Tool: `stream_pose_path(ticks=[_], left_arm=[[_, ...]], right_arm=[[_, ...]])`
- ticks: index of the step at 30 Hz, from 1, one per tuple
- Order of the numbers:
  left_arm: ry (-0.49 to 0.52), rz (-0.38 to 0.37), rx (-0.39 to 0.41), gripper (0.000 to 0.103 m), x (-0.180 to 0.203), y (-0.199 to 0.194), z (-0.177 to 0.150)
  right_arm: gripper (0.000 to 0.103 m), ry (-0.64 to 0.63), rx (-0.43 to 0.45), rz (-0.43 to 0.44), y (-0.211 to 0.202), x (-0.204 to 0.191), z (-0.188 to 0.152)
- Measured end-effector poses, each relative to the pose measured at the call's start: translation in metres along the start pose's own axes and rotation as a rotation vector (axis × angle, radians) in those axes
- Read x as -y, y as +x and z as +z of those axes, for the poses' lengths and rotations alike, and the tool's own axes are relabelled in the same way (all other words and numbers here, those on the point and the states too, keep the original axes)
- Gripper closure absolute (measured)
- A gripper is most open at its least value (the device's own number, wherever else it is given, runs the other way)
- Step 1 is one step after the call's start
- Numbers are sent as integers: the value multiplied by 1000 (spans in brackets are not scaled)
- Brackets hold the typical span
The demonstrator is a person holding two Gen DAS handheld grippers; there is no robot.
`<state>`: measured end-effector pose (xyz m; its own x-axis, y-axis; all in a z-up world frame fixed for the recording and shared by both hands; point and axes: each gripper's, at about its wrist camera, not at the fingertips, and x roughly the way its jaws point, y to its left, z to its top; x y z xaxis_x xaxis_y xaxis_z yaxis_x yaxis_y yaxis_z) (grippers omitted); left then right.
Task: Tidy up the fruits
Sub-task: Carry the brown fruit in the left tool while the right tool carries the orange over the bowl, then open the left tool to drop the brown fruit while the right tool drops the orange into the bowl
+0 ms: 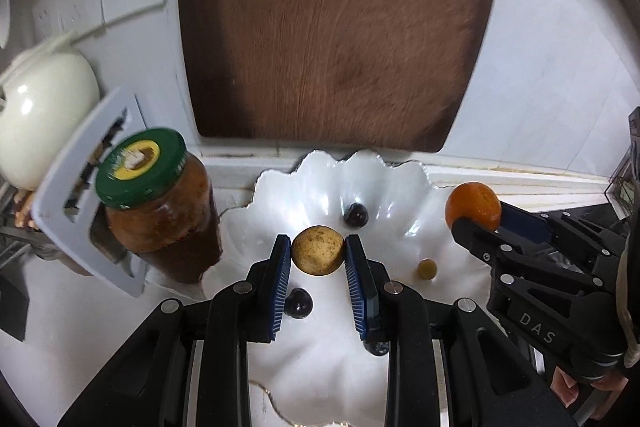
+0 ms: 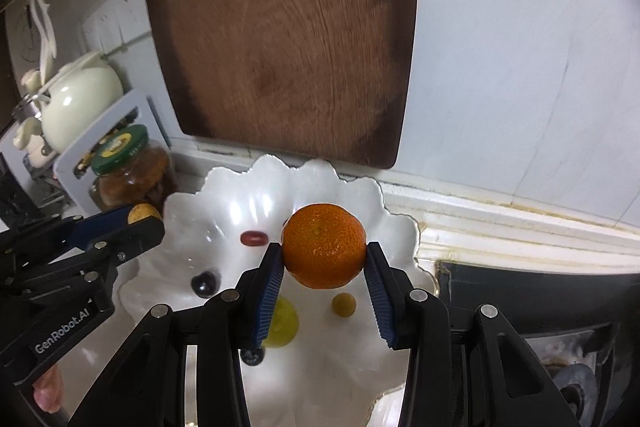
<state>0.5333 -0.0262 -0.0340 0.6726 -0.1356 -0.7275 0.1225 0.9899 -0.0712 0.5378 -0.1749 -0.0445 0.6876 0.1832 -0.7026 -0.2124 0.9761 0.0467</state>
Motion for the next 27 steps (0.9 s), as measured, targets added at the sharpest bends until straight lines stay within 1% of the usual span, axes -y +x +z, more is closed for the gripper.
stream_pose_path(ticks=[13,19,21,23,24,25,27], left_arm=[[-10,6,-156,75,-1,58,4],[-37,13,-201,75,-5,74,4],[-38,16,-210,71,-5,78,3],[-31,17,-209,62,-4,79,3],[-29,19,-208,59,-4,78,3],[-29,21,-203,56,-4,77,2],[-29,26,-195,55,-5,75,3]], right_arm=[[60,12,-120,0,50,9,6],[60,15,-153,-9,63,11,7],[59,10,-160,-15,66,11,7],[59,0,-170,-19,68,11,6],[57,-2,-167,-22,68,11,6],[53,-3,-164,-28,67,11,6],[51,5,-148,-43,63,13,7]])
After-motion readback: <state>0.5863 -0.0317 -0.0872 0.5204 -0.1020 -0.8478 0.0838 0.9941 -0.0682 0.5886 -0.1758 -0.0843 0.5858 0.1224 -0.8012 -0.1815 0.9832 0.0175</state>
